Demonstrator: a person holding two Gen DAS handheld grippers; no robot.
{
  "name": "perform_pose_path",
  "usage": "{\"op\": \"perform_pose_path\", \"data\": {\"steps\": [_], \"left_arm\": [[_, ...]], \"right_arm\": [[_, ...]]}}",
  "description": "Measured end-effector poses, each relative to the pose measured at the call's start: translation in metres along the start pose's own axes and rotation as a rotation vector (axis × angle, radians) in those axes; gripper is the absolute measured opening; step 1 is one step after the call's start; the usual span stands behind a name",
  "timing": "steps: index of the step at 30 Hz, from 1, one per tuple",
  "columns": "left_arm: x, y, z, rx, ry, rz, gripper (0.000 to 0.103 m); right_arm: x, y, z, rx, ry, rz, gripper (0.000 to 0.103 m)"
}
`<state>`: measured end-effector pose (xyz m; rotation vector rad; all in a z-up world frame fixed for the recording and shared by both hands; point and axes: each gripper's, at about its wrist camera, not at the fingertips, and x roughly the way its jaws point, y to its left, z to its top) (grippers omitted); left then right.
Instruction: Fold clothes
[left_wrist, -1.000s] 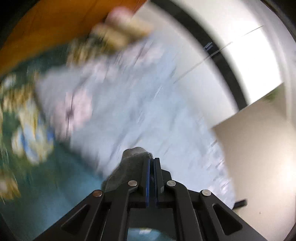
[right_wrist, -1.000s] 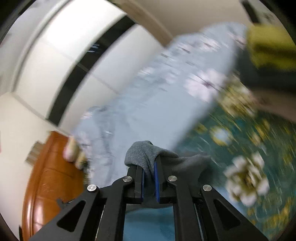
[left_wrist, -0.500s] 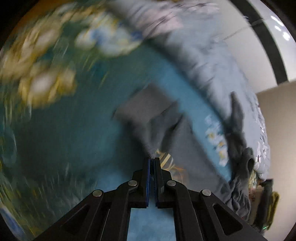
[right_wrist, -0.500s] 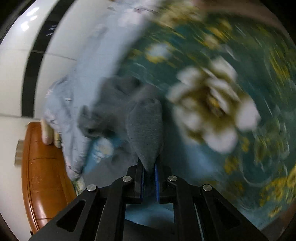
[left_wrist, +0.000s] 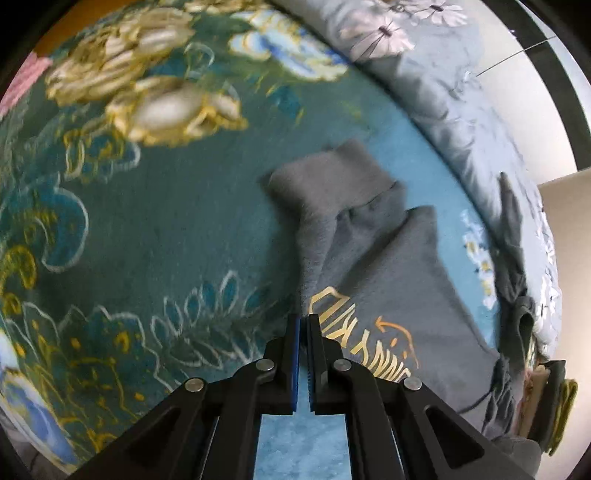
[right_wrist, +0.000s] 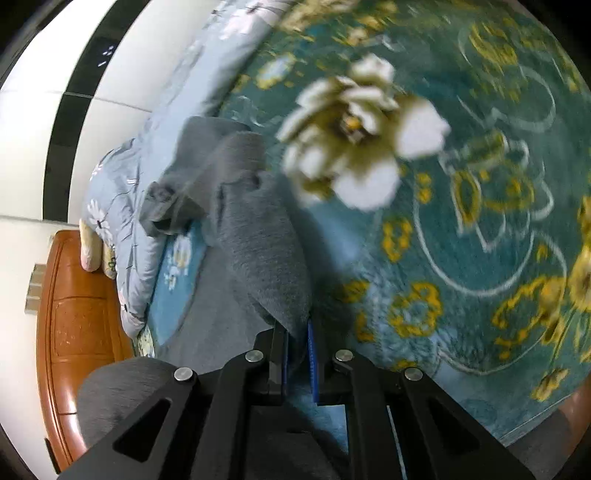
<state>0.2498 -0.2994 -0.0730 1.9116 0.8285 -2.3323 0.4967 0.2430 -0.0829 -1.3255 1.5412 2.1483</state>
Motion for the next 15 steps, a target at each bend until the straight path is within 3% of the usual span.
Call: {"op": "perform_pose_path", "data": {"steps": [5,6,8,10,12,15], "left_arm": [[0.000,-0.008,0.002,0.033,0.010,-0.002,0.005],[-0.001,-0.009,0.003,0.033,0.012,-0.008,0.006],[-0.002,-0.010,0.006,0.031,0.020,-0.011,0.006],[-0.003,-0.011,0.008,0.026,0.030,-0.010,0.007],[-0.006,-0.012,0.009,0.030,0.030,-0.004,0.009],[-0.016,-0.010,0.012,0.026,0.023,-0.014,0.029]], "right_arm": [[-0.013,0.020,0.005,-0.105,-0.012,0.000,0.016],[-0.018,0.026,0.006,-0.135,-0.025,-0.012,0.020],[-0.025,0.035,0.012,-0.174,-0.056,-0.021,0.044],[-0.026,0.041,0.024,-0.189,-0.082,-0.018,0.053],[-0.018,0.047,0.039,-0.187,-0.094,-0.036,0.056],[-0.006,0.055,0.054,-0.196,-0.101,-0.054,0.058]]}}
